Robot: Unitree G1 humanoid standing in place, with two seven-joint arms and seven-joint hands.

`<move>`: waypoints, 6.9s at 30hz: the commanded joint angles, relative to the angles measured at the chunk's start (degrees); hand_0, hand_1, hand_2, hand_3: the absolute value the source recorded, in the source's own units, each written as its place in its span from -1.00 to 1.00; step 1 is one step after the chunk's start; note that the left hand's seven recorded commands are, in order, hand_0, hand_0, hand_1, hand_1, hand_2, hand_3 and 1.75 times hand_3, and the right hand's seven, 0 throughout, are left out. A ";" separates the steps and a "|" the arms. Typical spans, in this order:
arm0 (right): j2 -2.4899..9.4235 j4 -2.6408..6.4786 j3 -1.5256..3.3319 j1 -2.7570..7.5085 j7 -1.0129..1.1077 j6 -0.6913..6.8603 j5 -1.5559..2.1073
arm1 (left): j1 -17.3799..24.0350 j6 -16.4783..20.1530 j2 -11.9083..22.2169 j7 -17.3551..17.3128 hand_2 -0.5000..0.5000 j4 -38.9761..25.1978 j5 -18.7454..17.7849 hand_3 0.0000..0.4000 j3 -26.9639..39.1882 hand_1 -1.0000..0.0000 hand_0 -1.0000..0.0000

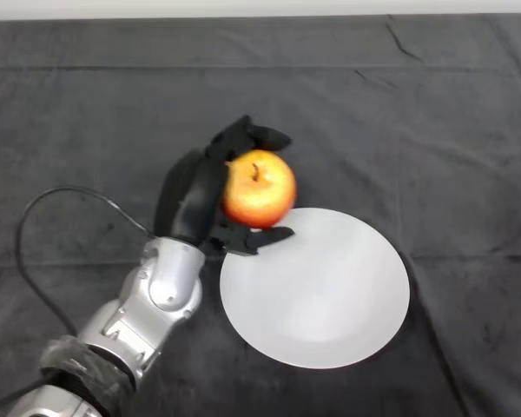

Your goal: Move the apple to the plate

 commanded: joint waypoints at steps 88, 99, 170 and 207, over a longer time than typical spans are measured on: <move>-1.49 -0.76 0.09 -2.71 -0.06 0.06 1.28 | 0.93 3.19 12.14 3.30 0.00 -7.70 -8.99 -1.00 8.89 1.00 1.00; -1.42 -0.91 0.12 -2.65 -0.12 0.06 1.28 | 4.78 4.83 19.03 3.69 0.00 -15.36 -10.28 -1.00 18.95 1.00 1.00; -1.45 -0.93 0.15 -2.65 -0.18 0.11 1.38 | 24.02 3.87 31.30 9.07 0.00 -23.09 -14.53 -1.00 71.74 1.00 1.00; -1.53 -0.71 0.12 -2.73 -0.08 0.08 1.38 | 21.87 4.04 29.68 9.18 0.00 -20.70 -12.06 -1.00 74.19 1.00 1.00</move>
